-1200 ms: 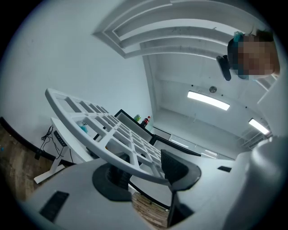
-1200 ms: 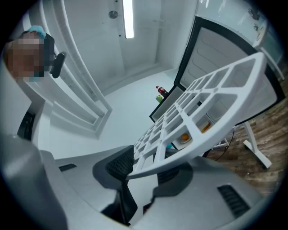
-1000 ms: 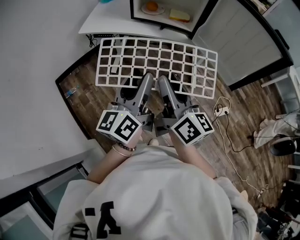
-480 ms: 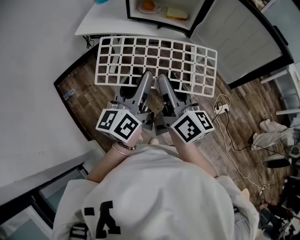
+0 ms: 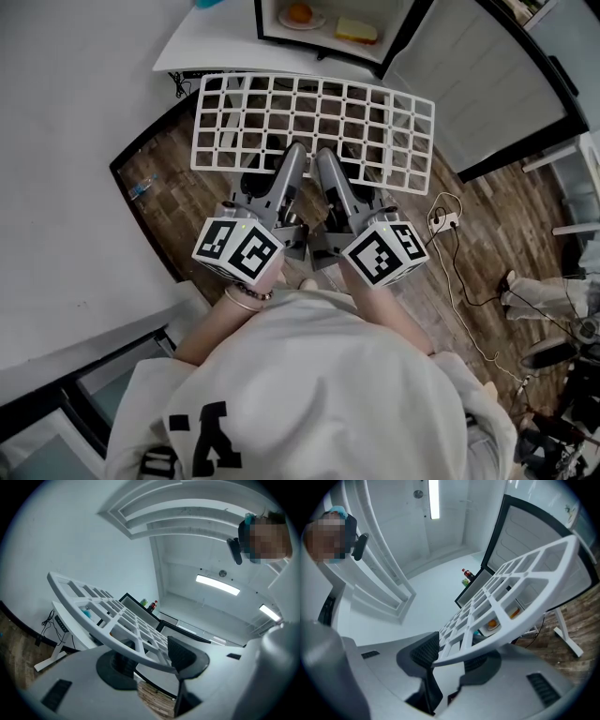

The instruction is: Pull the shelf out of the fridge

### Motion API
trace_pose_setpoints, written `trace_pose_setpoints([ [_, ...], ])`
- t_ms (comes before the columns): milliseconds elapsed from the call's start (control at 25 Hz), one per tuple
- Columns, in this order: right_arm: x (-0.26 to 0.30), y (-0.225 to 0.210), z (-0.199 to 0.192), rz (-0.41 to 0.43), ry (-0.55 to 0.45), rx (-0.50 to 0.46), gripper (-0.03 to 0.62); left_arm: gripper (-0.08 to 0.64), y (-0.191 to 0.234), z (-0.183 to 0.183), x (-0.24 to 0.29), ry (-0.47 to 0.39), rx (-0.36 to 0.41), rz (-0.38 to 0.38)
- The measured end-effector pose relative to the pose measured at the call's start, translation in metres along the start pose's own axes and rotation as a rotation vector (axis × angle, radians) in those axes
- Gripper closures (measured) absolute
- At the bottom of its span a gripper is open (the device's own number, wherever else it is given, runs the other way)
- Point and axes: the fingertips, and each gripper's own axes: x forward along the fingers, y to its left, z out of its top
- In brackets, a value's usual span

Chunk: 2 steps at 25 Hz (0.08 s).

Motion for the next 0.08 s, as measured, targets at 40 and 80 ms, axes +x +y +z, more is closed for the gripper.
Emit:
trace_pose_setpoints([
  [40,0.0001,0.0007,0.0005,0.002,0.000,-0.001,0.440,0.357,-0.0004,0.0005,-0.0002,-0.001,0.000,0.000],
  [80,0.0002,0.0014,0.0010,0.004,0.000,-0.002,0.440,0.357,-0.0008,0.0012,-0.0004,-0.003,0.000,0.000],
])
